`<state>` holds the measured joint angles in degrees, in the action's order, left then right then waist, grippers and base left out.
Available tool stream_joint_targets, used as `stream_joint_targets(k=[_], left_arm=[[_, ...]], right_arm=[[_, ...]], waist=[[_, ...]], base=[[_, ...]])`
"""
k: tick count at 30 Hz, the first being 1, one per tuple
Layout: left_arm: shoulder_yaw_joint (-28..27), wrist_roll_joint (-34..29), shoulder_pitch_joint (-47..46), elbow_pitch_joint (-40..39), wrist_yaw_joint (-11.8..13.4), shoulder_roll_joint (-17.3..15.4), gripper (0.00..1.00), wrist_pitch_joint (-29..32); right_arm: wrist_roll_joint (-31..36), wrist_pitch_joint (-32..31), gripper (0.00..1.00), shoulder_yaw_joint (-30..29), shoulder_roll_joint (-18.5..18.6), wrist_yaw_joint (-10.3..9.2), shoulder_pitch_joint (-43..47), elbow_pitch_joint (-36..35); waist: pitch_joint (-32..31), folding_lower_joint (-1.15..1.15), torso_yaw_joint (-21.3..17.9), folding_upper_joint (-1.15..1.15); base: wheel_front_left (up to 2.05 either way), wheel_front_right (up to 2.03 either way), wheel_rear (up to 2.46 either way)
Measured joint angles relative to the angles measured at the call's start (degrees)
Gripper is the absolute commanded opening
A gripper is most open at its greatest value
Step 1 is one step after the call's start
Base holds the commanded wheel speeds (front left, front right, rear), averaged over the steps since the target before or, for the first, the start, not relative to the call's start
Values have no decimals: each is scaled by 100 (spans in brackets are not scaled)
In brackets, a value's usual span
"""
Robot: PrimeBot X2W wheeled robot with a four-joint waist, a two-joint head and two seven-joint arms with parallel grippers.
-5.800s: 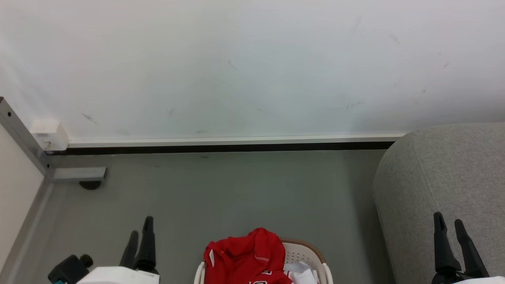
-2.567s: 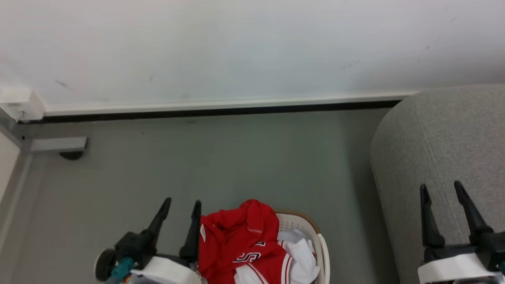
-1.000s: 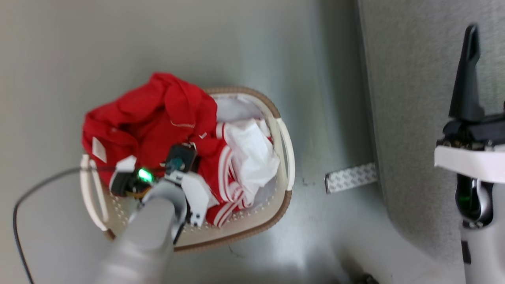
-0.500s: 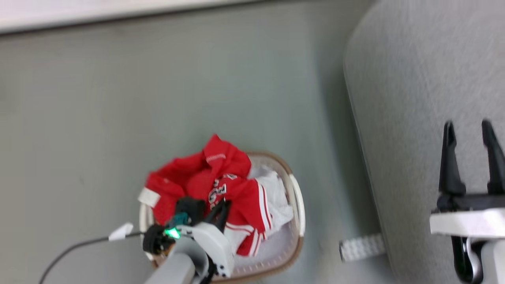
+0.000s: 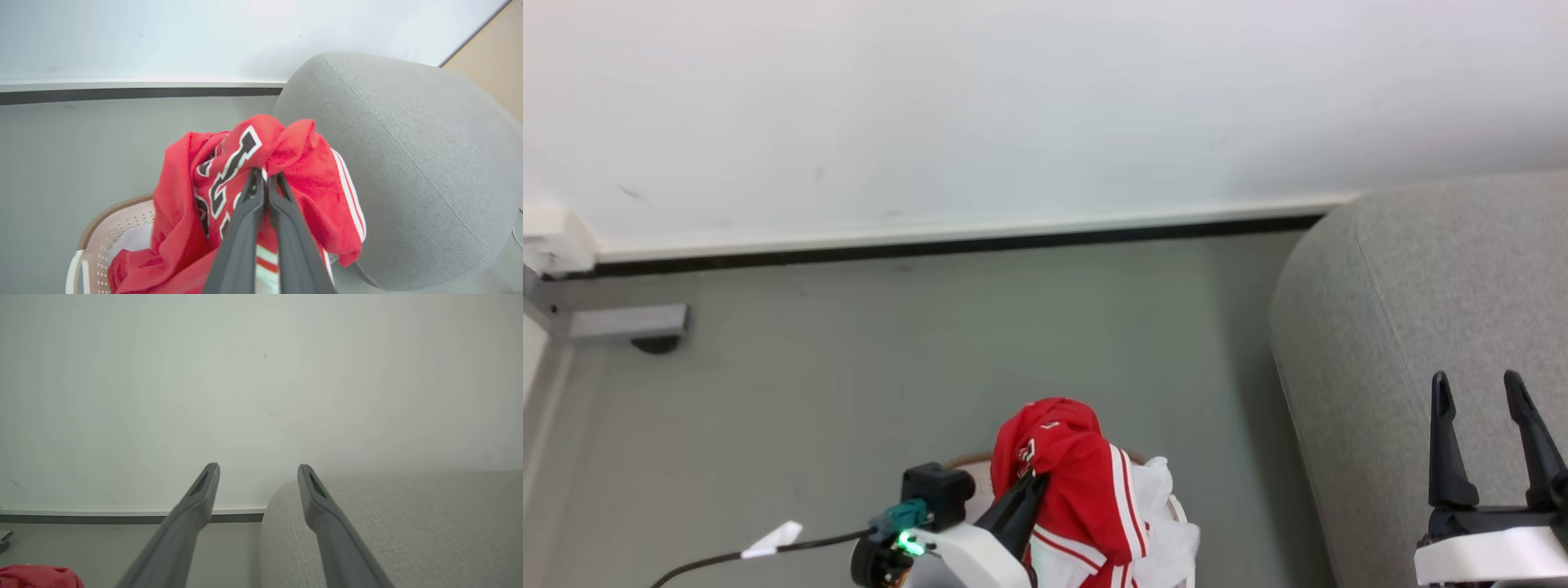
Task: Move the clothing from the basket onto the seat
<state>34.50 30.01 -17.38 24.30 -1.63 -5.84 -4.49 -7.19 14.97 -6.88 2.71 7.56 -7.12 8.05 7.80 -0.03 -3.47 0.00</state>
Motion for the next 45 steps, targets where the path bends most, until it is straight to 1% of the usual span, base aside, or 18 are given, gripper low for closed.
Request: stream_joint_targets(k=[3, 9, 12, 15, 22, 29, 33, 37, 40, 45], left_arm=[[-51, 29, 218, -684, 135, -188, 0, 199], [-115, 159, 545, -1820, 388, -432, 0, 575], [-194, 160, 567, -2198, 510, -544, 0, 703], [-288, 160, 533, -2428, 581, -623, 0, 798], [-559, 185, 252, -2570, 700, -787, 0, 899], [-684, 213, 41, -2546, 712, -898, 0, 948], [-695, 213, -34, -2542, 723, -904, 0, 951], [-672, 213, -90, -2538, 723, -892, 0, 944], [-645, 213, -97, -2525, 723, -871, 0, 939], [-594, 212, -109, -2506, 723, -853, 0, 938]], right_arm=[[-3, 0, 100, 16, -1, 0, 121, 37], [-43, 0, 100, 69, -1, 0, 370, 99], [-46, 0, 100, 63, 1, 0, 431, 98], [-46, -1, 100, 63, -1, 0, 515, 103], [-2, 0, 100, 144, 0, 0, 637, 114], [21, 0, 100, 323, 0, 0, 717, 110], [22, 0, 100, 519, 0, 0, 725, 75], [-1, 0, 100, 898, 10, 0, 725, 18], [-177, 0, 100, 1321, 196, 0, 724, 12], [-690, 0, 100, 2258, 791, 0, 689, -7]], waist=[[-278, 0, 81, 0], [-724, 0, 140, 0], [-863, 1, 126, 0], [-964, 1, 99, 0], [-1175, 2, -7, 0], [-1213, 2, -114, 0], [-1198, 2, -141, 0], [-1182, 2, -161, 0], [-1178, 2, -171, 0], [-1196, 2, -173, 0]], base=[[0, 0, 0], [0, 0, 0], [0, 0, 0], [0, 0, 0], [0, 0, 0], [0, 0, 0], [0, 0, 0], [0, 0, 0], [0, 0, 0], [0, 0, 0]])
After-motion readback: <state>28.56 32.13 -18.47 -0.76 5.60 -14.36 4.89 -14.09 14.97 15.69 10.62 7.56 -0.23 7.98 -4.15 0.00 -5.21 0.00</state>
